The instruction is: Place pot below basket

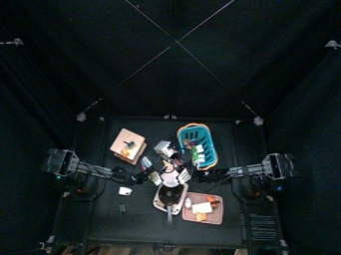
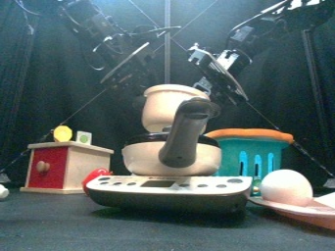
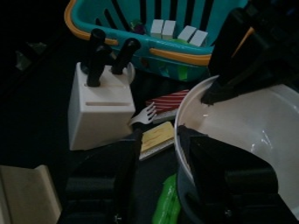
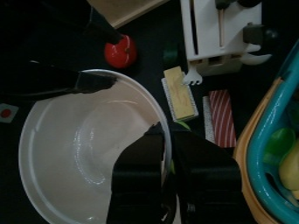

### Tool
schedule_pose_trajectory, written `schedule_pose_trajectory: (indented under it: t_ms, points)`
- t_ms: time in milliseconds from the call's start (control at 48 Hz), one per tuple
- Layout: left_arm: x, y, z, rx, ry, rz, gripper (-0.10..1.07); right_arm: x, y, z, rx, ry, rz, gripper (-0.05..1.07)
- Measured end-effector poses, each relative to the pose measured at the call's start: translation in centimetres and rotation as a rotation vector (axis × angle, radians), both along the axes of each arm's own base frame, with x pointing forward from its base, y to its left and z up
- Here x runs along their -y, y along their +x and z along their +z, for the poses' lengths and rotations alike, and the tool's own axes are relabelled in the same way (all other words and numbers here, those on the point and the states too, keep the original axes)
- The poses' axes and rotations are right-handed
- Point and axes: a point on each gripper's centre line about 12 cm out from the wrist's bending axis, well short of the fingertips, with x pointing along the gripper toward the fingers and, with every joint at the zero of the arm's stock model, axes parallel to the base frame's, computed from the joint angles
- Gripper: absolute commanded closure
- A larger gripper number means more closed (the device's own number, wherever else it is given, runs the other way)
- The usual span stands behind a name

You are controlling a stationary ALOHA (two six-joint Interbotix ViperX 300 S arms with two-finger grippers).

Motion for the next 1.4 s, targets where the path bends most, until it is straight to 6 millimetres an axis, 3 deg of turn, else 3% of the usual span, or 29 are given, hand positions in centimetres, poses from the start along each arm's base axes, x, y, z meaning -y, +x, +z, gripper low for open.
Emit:
schedule_pose_trajectory:
  t_ms: [167, 438, 646, 833, 1062, 1396]
  points:
    - [-0.2, -2.8, 0.8, 0.011, 0.014, -0.001, 0.2, -0.6, -1.8, 0.0, -0.003, 0.03, -0.003, 0.71]
    - [0.4, -7.1, 1.2, 0.042, 0.04, -0.07, 0.2, -4.1, -5.8, -1.2, -0.028, 0.161, 0.024, 0.71]
    - [0.8, -9.3, 2.9, 0.154, 0.012, -0.158, 0.2, -5.7, -9.8, -3.1, -0.108, 0.288, -0.037, 0.71]
    - [2.1, -9.6, 2.0, 0.181, -0.004, -0.317, 0.2, -5.3, -12.0, -4.0, -0.217, 0.305, -0.147, 0.7]
    - [2.9, -9.7, 2.7, 0.231, 0.006, -0.447, 0.2, -4.7, -14.3, -5.0, -0.355, 0.262, -0.264, 0.7]
    - [4.4, -12.6, 2.7, 0.314, -0.047, -0.627, 0.2, -3.7, -16.2, -5.7, -0.37, 0.238, -0.42, 0.7]
